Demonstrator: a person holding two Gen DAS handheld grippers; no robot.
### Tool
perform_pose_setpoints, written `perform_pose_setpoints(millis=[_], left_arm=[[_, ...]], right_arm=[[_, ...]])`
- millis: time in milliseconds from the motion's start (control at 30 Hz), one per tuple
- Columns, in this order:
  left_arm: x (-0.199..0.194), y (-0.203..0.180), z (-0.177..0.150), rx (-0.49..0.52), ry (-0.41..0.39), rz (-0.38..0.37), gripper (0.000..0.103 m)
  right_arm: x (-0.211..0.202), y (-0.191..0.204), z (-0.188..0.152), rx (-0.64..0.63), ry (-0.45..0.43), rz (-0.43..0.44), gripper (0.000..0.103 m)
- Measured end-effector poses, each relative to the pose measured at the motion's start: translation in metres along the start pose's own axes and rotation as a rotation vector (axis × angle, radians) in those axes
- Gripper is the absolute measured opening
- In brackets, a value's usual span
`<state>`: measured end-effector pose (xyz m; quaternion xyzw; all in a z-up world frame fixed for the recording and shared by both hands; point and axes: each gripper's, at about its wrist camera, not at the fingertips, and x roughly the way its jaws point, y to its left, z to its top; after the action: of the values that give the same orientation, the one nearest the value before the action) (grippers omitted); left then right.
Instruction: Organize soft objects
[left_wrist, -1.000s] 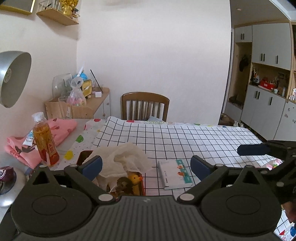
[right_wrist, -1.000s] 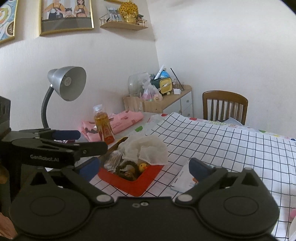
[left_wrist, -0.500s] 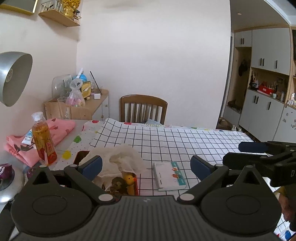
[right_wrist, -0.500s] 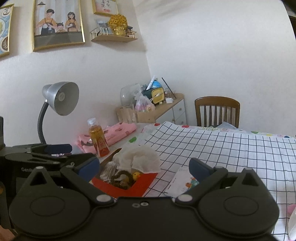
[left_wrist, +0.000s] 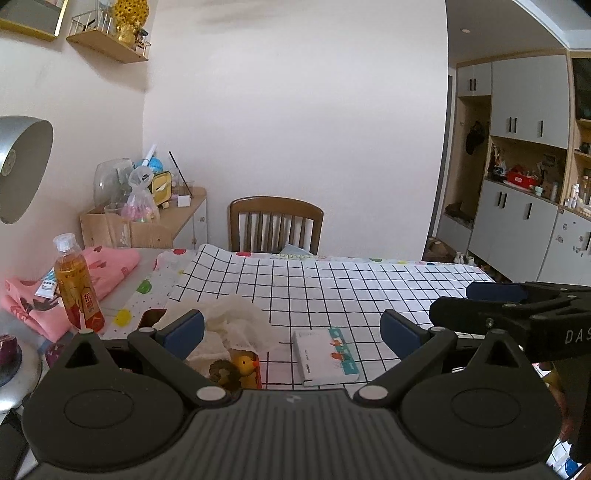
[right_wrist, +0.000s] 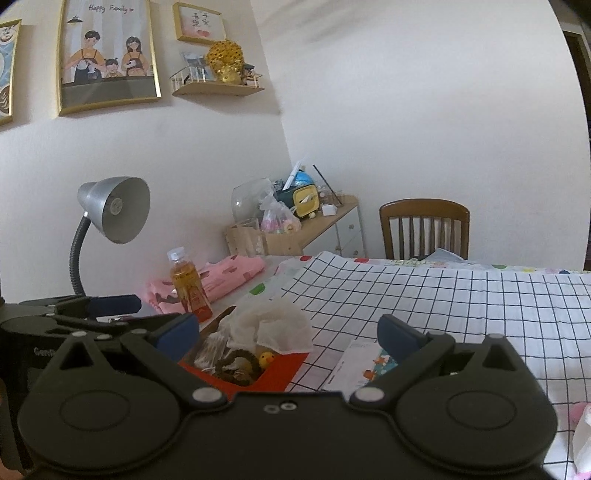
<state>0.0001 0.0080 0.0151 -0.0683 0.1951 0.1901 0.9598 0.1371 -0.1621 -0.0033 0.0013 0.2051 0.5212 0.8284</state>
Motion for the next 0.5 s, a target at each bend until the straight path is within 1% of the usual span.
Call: perform_pose_setpoints(millis=[267, 500], left_arm=[[-0.0007, 0.0005, -0.0004, 0.008, -0.01, -0.02, 0.102], [-0.002, -0.0014, -0.0013, 0.017, -0.015, -0.028, 0.102]], right_arm=[[0.0006, -0.0002, -0.0019, 0.001, 0.005, -0.021, 0.103], [0.0024, 0.0008, -0.0034, 0.009, 0.012, -0.021, 0.103]])
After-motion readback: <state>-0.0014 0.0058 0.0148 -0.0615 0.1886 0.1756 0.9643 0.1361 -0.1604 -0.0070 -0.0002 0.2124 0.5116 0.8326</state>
